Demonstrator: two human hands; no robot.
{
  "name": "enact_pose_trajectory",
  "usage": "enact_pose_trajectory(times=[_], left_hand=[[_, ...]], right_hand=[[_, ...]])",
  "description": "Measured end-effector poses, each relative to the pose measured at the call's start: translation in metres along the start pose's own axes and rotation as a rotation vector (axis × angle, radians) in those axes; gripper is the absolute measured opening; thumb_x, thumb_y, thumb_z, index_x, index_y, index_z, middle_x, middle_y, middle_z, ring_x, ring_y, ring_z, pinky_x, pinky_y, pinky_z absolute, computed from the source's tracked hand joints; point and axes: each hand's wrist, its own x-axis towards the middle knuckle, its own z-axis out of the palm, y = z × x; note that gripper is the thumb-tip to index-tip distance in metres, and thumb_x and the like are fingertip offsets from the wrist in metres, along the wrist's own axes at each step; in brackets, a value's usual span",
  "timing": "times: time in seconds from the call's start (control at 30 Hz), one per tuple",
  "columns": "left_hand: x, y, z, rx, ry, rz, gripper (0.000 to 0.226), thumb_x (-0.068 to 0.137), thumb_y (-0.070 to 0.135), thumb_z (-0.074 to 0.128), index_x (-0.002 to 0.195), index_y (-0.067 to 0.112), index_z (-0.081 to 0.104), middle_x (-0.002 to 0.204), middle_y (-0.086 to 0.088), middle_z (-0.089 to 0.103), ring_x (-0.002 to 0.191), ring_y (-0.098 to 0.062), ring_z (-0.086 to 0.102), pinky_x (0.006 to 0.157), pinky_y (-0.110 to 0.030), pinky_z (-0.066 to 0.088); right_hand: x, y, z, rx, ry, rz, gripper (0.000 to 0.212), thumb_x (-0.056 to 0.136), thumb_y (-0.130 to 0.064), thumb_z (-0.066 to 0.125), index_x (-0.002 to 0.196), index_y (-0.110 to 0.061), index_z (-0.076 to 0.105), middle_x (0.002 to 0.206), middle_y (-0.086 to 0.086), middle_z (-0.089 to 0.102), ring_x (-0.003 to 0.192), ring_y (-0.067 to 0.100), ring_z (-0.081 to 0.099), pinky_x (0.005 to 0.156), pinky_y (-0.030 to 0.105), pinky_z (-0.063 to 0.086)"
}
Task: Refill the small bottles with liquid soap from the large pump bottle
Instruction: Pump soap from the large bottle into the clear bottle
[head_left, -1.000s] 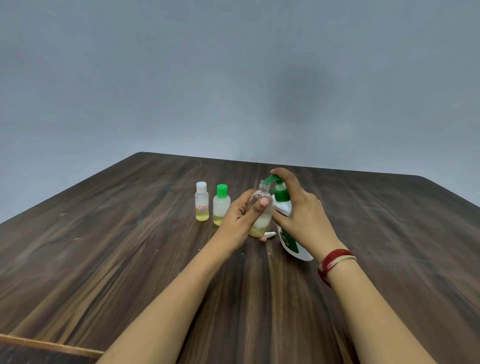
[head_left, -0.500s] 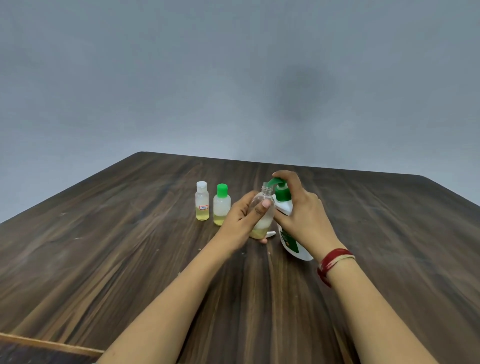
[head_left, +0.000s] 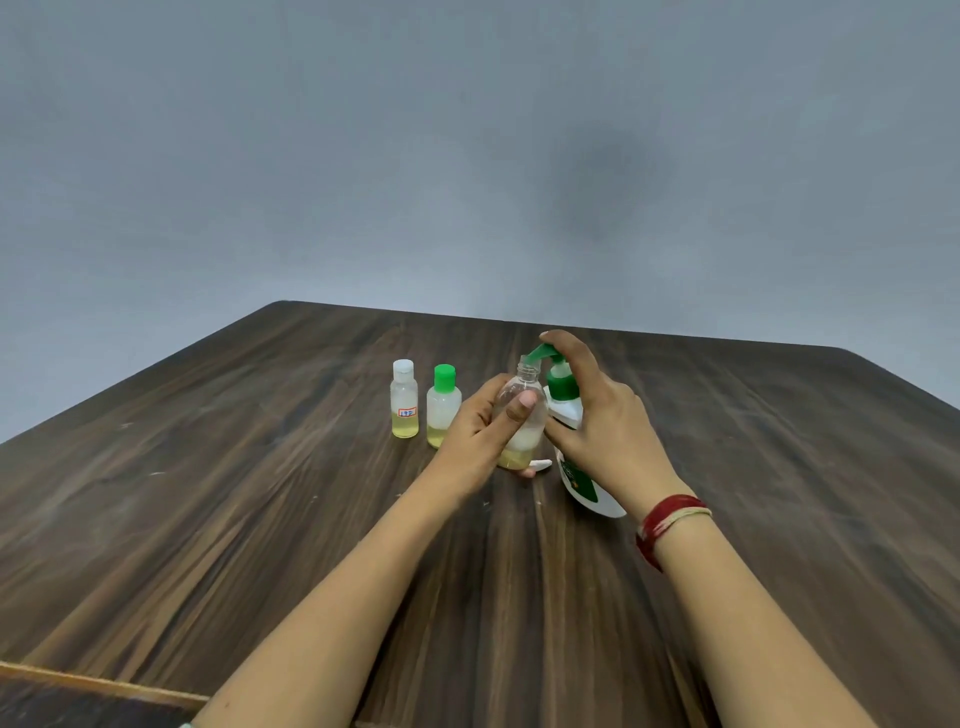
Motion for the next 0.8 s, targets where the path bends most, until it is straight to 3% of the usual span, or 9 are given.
enact_pose_trajectory(times=[0.17,0.3,0.43,0.6,0.8], left_hand=[[-0.0022,0.0033,0.0014,-0.014,-0.022,-0.040,0.024,0.087,0.037,0.050,0.102,0.020,0.056,0.075,0.008,0.063,0.063,-0.008,0.064,0.049,-0.029,0.056],[-0.0031,0.0027,0.0015,0.010,-0.041,-0.036,0.025,0.087,0.040,0.053,0.102,0.021,0.055,0.082,0.002,0.061,0.064,-0.009,0.065,0.049,-0.028,0.057],[-0.0023,0.0041,0.0020,-0.024,-0.018,-0.032,0.023,0.089,0.037,0.051,0.104,0.020,0.056,0.077,0.005,0.063,0.063,-0.009,0.065,0.049,-0.029,0.056],[-0.0029,0.0044,0.0023,-0.026,-0.021,-0.040,0.023,0.087,0.036,0.049,0.102,0.020,0.055,0.074,0.008,0.065,0.063,-0.008,0.065,0.050,-0.029,0.057],[-0.0032,0.0051,0.0020,-0.040,-0.027,-0.054,0.041,0.082,0.054,0.059,0.103,0.019,0.055,0.072,0.008,0.065,0.059,-0.010,0.064,0.049,-0.028,0.056]], right_hand=[[0.0004,0.0022,0.0017,0.006,0.010,0.017,0.057,0.090,-0.036,0.066,0.132,-0.042,0.027,0.111,-0.004,0.064,0.087,0.016,0.063,0.077,0.029,0.052],[-0.0002,0.0037,0.0019,0.000,0.013,0.023,0.054,0.090,-0.035,0.066,0.128,-0.041,0.029,0.111,-0.004,0.063,0.086,0.014,0.061,0.075,0.025,0.047],[0.0004,-0.0001,0.0008,-0.028,-0.007,0.008,0.061,0.090,-0.039,0.065,0.134,-0.045,0.023,0.114,-0.003,0.063,0.090,0.015,0.062,0.082,0.035,0.054],[-0.0002,0.0001,-0.0001,-0.036,0.008,0.007,0.067,0.090,-0.040,0.064,0.138,-0.047,0.019,0.118,0.000,0.064,0.097,0.020,0.065,0.084,0.034,0.053],[0.0003,0.0023,0.0020,-0.030,0.005,0.005,0.059,0.090,-0.039,0.065,0.134,-0.044,0.026,0.112,-0.003,0.065,0.091,0.018,0.065,0.081,0.035,0.055]])
